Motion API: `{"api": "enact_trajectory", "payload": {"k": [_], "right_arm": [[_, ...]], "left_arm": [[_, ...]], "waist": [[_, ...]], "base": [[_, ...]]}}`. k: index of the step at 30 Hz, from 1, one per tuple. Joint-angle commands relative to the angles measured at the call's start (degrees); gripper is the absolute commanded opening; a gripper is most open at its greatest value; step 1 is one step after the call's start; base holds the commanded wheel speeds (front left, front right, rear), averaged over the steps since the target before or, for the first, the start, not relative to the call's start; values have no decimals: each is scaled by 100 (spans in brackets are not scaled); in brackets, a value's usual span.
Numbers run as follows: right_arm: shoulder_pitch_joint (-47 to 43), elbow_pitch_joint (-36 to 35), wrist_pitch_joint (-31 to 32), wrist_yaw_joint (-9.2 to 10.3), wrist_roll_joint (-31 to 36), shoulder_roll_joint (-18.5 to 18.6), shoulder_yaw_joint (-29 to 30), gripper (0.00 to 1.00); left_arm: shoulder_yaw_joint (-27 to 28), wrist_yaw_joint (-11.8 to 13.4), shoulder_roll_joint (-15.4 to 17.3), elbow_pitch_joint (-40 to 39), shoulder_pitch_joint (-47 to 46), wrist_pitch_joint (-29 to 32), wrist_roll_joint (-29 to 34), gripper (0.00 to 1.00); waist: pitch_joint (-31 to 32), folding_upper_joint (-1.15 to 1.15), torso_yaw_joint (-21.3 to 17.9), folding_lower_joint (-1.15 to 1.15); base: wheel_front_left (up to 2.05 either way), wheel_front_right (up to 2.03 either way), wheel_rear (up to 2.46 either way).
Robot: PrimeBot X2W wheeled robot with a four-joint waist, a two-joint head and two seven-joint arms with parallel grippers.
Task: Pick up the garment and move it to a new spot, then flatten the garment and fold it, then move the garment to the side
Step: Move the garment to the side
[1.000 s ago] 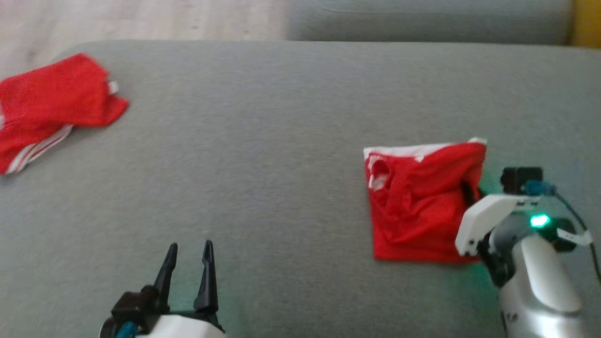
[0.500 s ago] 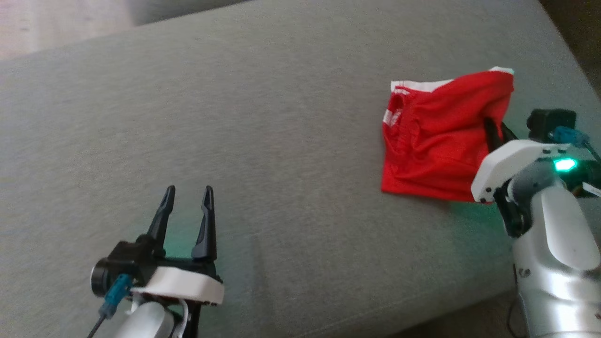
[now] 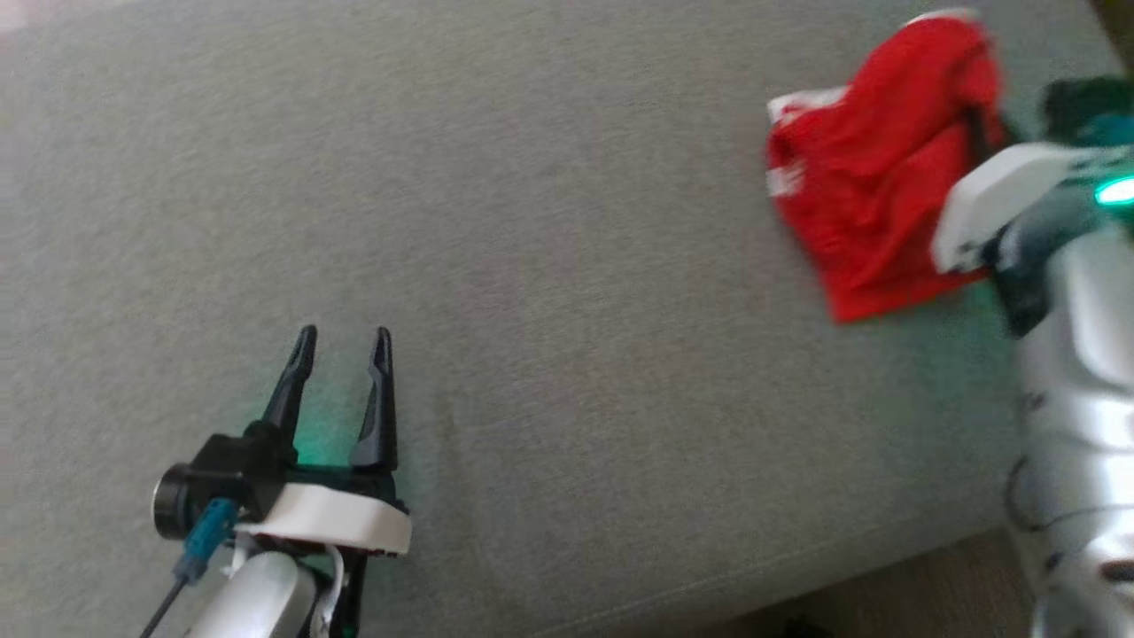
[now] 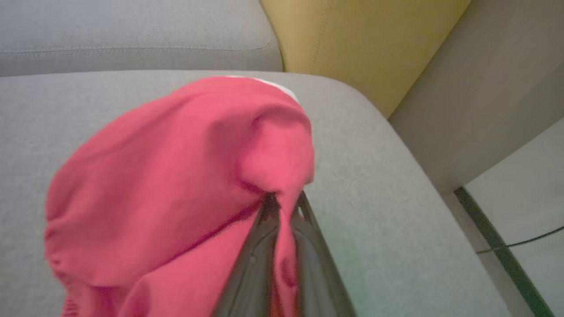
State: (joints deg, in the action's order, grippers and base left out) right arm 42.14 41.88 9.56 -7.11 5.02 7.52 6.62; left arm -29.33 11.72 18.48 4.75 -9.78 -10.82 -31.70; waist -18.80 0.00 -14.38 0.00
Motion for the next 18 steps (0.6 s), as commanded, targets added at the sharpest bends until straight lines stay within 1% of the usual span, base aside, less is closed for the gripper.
{"api": "enact_trajectory", "payload": {"k": [1,4,5,10,12,13,14,15,18], "right_arm": [[369,-36,-70,-37,112,271,61,0],[632,200,-89,-37,270,651,282,0],[632,200,-89,-37,270,651,282,0],[861,423,-125,-37,534,1245,636,0],[882,469,-131,-37,683,1405,774,0],[891,464,-208,-37,781,1482,845,24],[895,467,-280,-37,892,1553,923,100],[893,475,-329,-37,999,1582,1004,100],[880,412,-466,-37,1271,1502,1258,100]], "left_arm": [[267,52,146,-231,-197,-17,39,100],[308,96,179,-301,-185,-26,36,100],[308,96,179,-301,-185,-26,36,100],[324,132,187,-375,-181,-47,35,100],[312,133,179,-383,-190,-54,37,100],[306,135,174,-387,-196,-59,40,100],[295,136,168,-395,-204,-61,46,100],[288,139,163,-398,-210,-64,49,100],[275,151,151,-393,-212,-72,49,100]], "waist": [[-159,0,302,0],[-286,0,533,0],[-286,0,533,0],[-491,0,820,0],[-549,0,885,0],[-574,0,909,0],[-600,0,934,0],[-611,0,947,0],[-614,0,954,0]], "base": [[0,0,0],[0,0,0],[0,0,0],[0,0,0],[0,0,0],[0,0,0],[0,0,0],[0,0,0],[0,0,0]]}}
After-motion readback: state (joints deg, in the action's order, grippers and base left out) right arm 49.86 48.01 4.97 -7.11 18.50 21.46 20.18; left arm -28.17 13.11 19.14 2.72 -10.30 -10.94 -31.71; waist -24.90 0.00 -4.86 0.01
